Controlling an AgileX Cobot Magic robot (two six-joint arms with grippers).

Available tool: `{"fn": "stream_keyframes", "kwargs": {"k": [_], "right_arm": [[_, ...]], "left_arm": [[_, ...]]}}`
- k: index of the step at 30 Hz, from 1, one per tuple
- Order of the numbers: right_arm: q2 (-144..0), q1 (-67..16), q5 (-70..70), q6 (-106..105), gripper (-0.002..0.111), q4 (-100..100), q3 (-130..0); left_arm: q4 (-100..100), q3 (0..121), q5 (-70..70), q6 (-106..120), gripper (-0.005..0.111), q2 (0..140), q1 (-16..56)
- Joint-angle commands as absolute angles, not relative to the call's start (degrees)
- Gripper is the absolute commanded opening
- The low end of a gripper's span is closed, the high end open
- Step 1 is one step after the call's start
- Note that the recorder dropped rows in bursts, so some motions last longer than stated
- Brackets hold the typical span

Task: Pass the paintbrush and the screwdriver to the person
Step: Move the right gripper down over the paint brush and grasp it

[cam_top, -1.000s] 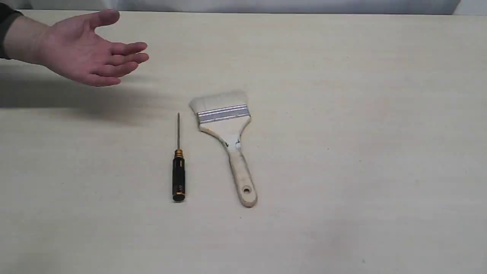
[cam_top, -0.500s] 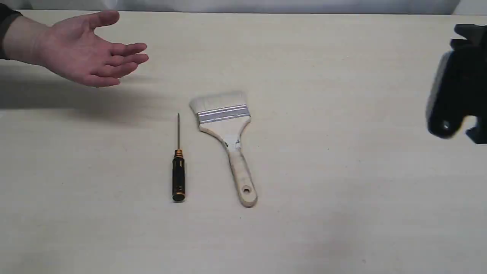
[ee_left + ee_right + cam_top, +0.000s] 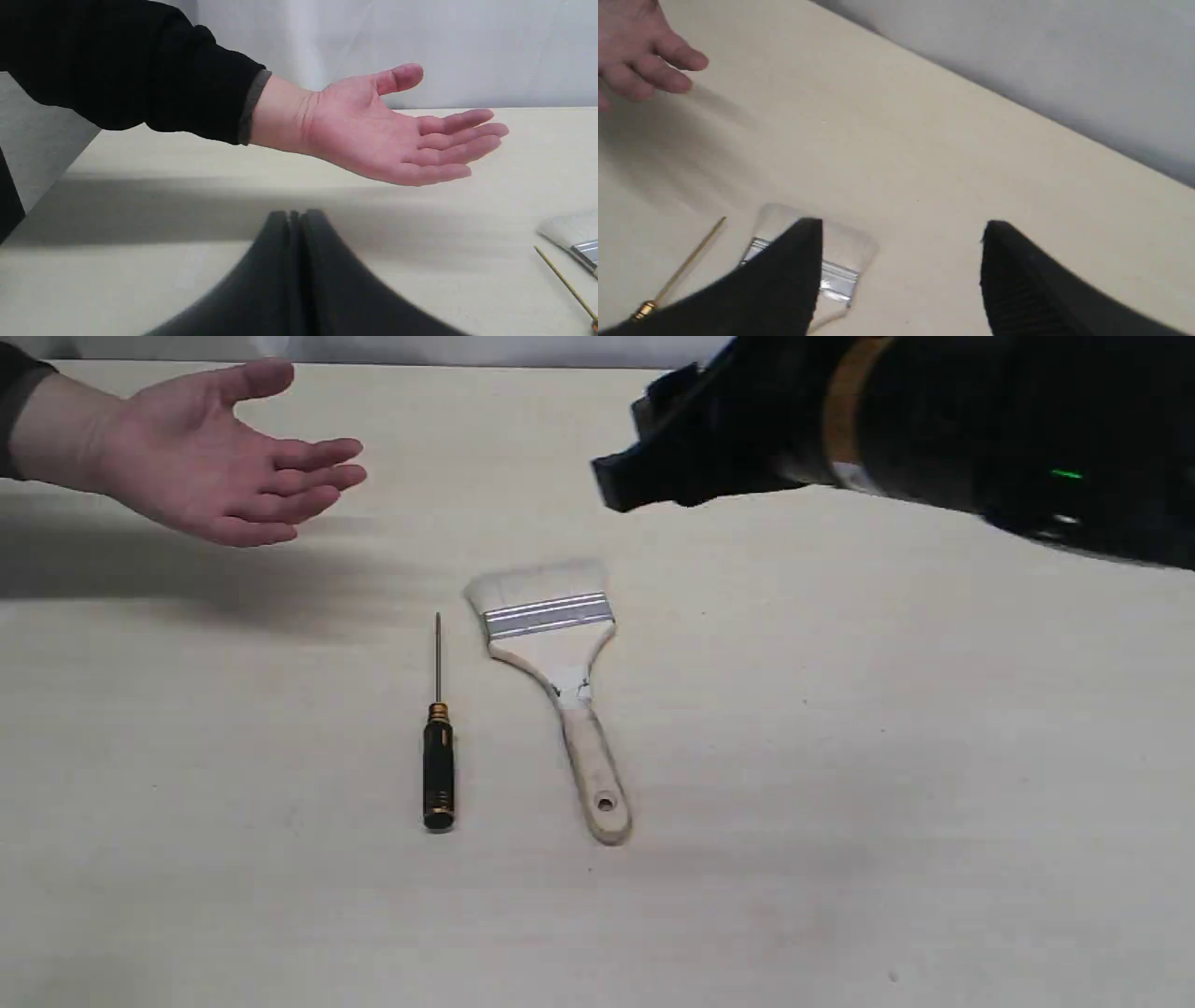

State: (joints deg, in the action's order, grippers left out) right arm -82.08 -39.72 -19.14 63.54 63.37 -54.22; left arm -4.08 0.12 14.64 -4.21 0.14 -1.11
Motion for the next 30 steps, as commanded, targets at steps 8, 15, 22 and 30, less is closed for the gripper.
{"fn": "stream_keyframes", "kwargs": {"k": [8,15,22,30], "right_arm": [[-103.8,-42.0,-43.2,36.6,0.057,28.4,-74.4],[-114.0,-42.0,-47.3,25.3,0.057,13.1,-82.1],[-120.2,-42.0,-46.6,25.1,0.057,12.9,-82.9],[-126.3,-42.0,-43.0,24.6,0.055,12.4,-82.9]], "left_arm": [[-3.9,0.0,14.3,-4.3,0.000,0.0,-0.6],[-3.9,0.0,14.3,-4.3,0.000,0.0,-0.6],[-3.9,0.0,14.3,-4.3,0.000,0.0,-0.6],[-3.8,0.0,14.3,-4.3,0.000,0.0,-0.6]]}}
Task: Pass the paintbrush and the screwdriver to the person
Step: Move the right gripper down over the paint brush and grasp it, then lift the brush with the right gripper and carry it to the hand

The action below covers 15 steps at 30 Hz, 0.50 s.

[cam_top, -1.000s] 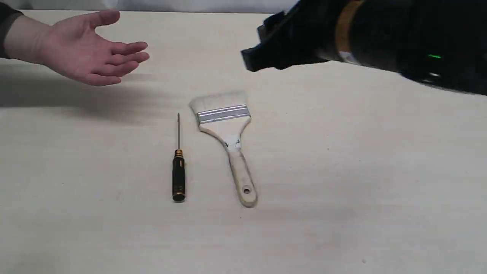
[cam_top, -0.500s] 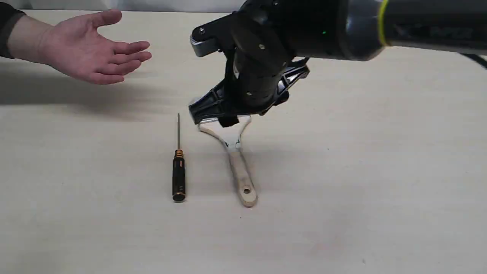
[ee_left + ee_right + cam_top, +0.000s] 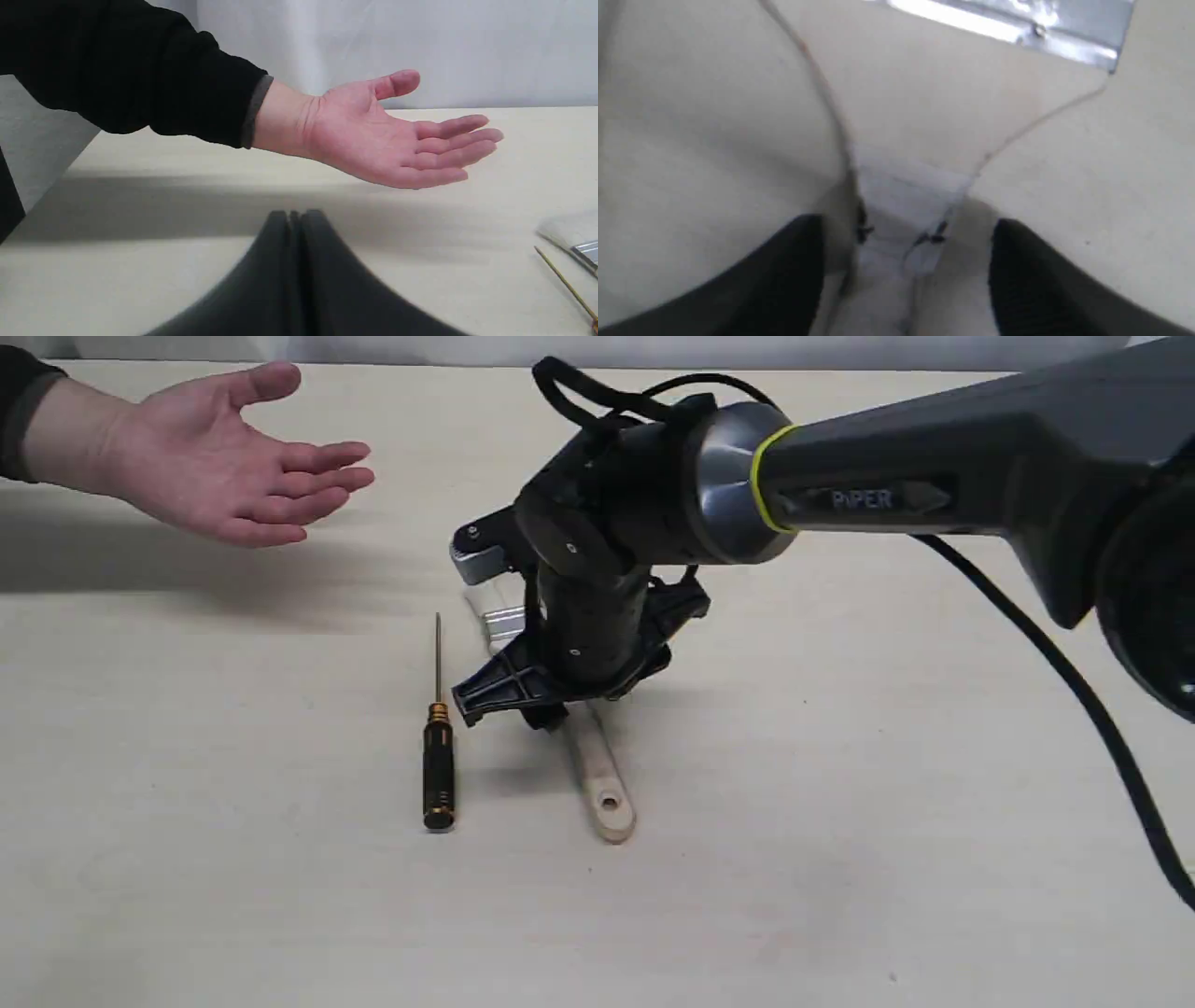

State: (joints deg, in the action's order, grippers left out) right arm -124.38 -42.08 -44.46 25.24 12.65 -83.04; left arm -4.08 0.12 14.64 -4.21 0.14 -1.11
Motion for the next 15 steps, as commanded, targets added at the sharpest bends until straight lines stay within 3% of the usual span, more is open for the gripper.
{"fn": "stream_keyframes", "kwargs": {"k": [1,7,13,15], "right_arm": [[-126.9,-42.0,-42.7,24.6,0.054,12.4,-82.9],[-128.7,-42.0,-41.8,24.6,0.038,12.3,-82.9],[-128.5,-42.0,-42.6,20.7,0.006,14.7,-83.2],[-128.0,-42.0,-43.4,20.2,0.005,16.4,-83.3]], "left_arm": [[-3.8,0.0,14.3,-4.3,0.000,0.0,-0.6],[-3.8,0.0,14.3,-4.3,0.000,0.0,-0.6],[-3.8,0.0,14.3,-4.3,0.000,0.0,-0.6],[-3.8,0.0,14.3,-4.3,0.000,0.0,-0.6]]}}
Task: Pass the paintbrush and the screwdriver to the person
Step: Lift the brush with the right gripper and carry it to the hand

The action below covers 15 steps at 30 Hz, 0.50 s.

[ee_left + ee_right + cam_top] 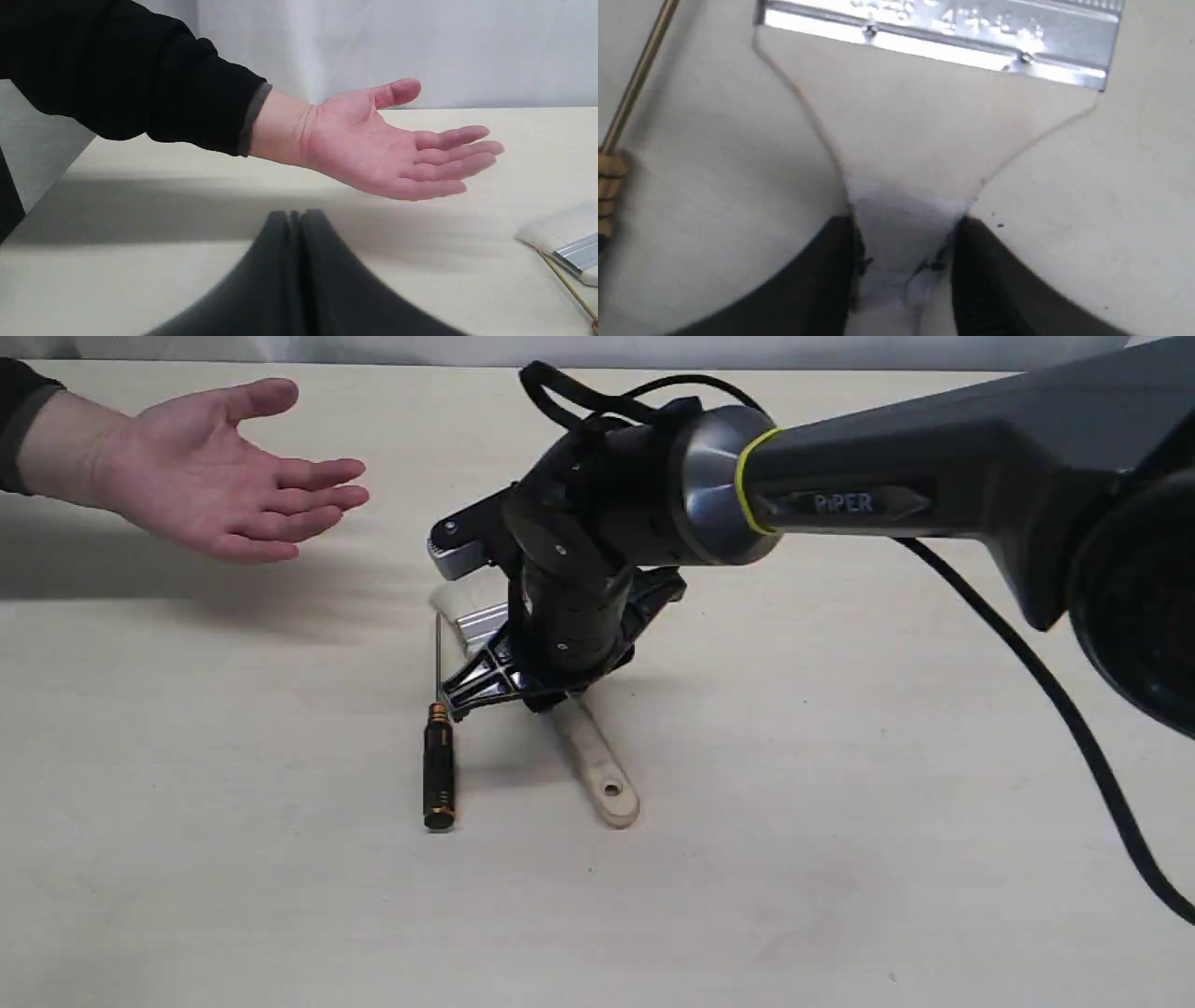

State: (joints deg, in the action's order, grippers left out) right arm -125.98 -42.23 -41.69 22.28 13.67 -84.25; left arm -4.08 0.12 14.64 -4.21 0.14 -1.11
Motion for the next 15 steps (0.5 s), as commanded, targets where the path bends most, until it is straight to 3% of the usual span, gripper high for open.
{"fn": "stream_keyframes", "kwargs": {"k": [1,15], "right_arm": [[-127.5,-42.0,-43.5,20.2,0.005,16.6,-83.3],[-106.1,-42.1,-42.5,19.9,0.005,13.9,-83.3]], "left_arm": [[-3.8,0.0,14.3,-4.3,0.000,0.0,-0.6],[-4.0,0.0,14.3,-4.3,0.000,0.0,-0.6]]}}
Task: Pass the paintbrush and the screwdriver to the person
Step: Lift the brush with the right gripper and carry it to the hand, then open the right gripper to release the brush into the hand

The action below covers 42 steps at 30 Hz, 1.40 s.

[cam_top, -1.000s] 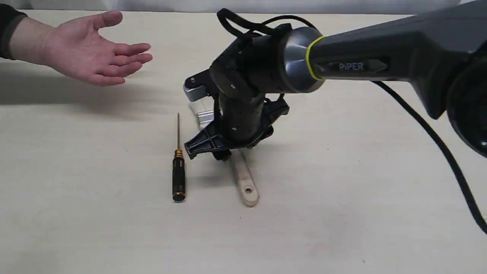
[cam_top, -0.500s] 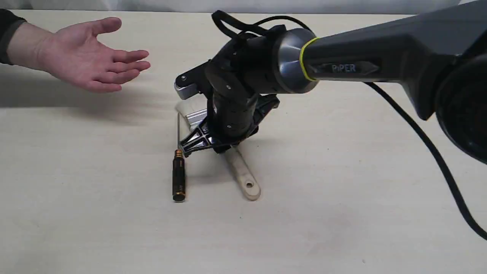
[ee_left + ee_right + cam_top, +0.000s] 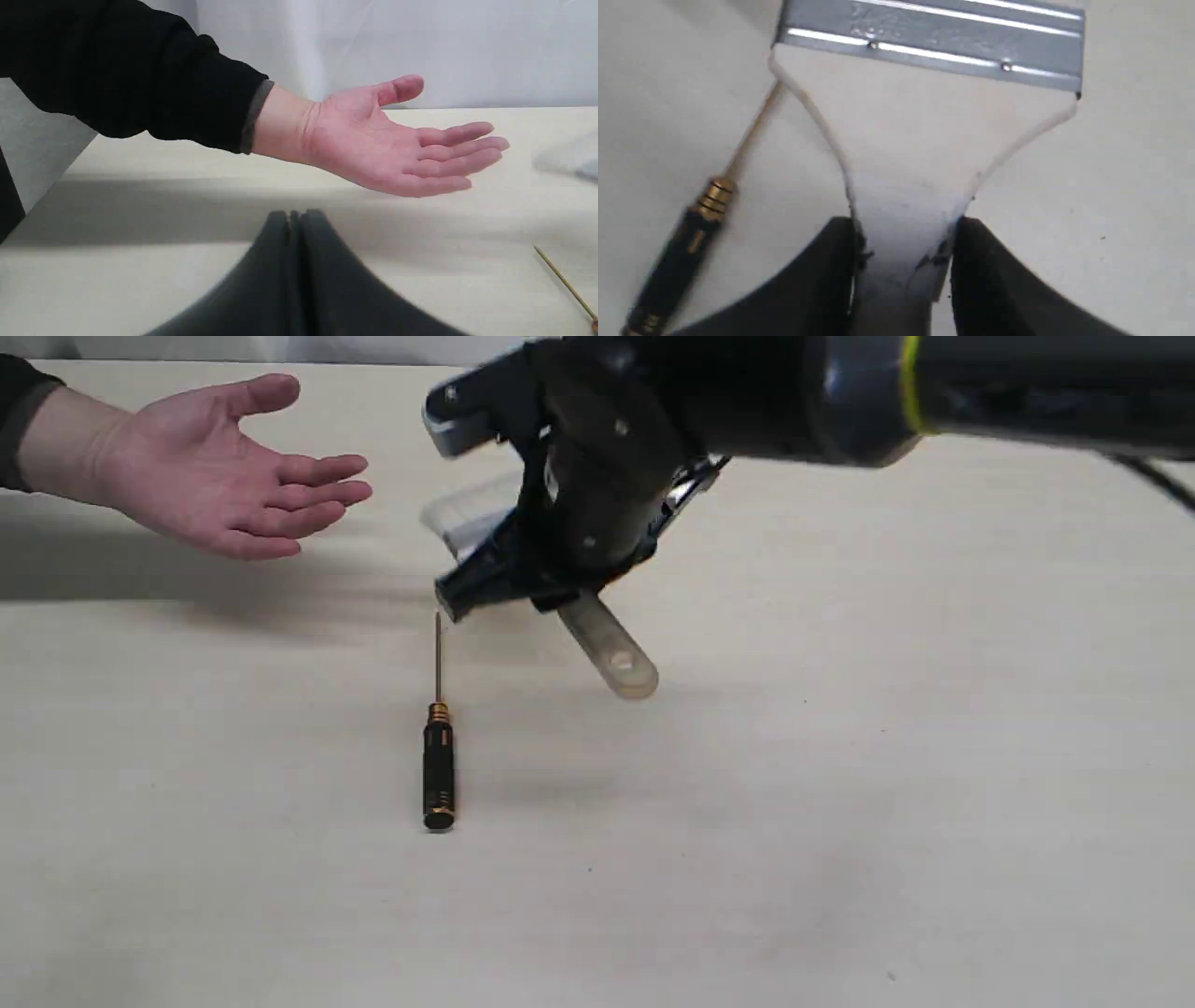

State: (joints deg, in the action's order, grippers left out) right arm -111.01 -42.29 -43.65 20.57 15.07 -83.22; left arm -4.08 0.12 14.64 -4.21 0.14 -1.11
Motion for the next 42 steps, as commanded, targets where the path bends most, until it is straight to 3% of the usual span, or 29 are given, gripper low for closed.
{"fn": "stream_keyframes", "kwargs": {"k": [1,11,15,21,23,29,35,38,42], "right_arm": [[-104.3,-42.1,-41.6,19.3,0.005,13.0,-83.3],[-101.7,-42.1,-17.1,-17.6,0.005,-28.7,-83.4],[-107.4,-42.1,-18.1,-29.4,0.005,-40.4,-87.2],[-118.8,-43.9,-19.5,-29.7,0.007,-41.1,-94.9],[-121.1,-44.2,-19.3,-29.7,0.014,-41.1,-96.0],[-124.6,-44.8,-20.6,-29.7,0.050,-41.1,-97.0],[-120.2,-44.8,-25.9,-27.6,0.046,-34.9,-97.2],[-116.0,-44.8,-30.2,-19.2,0.039,-25.9,-97.2],[-111.1,-44.8,-38.4,-5.2,0.038,-13.1,-97.2]], "left_arm": [[-4.0,0.0,14.3,-4.3,0.000,0.0,-0.6],[-4.0,0.0,14.3,-4.3,0.000,0.0,-0.6],[-4.0,0.0,14.3,-4.3,0.000,0.0,-0.6],[-4.0,0.0,14.3,-4.3,0.000,0.0,-0.6],[-4.0,0.0,14.3,-4.3,0.000,0.0,-0.6],[-3.8,0.0,14.4,-4.3,0.000,0.0,-0.6],[-3.8,0.0,14.4,-4.3,0.000,0.0,-0.6],[-3.8,0.0,14.4,-4.3,0.000,0.0,-0.6],[-3.8,0.0,14.4,-4.3,0.000,0.0,-0.6]]}}
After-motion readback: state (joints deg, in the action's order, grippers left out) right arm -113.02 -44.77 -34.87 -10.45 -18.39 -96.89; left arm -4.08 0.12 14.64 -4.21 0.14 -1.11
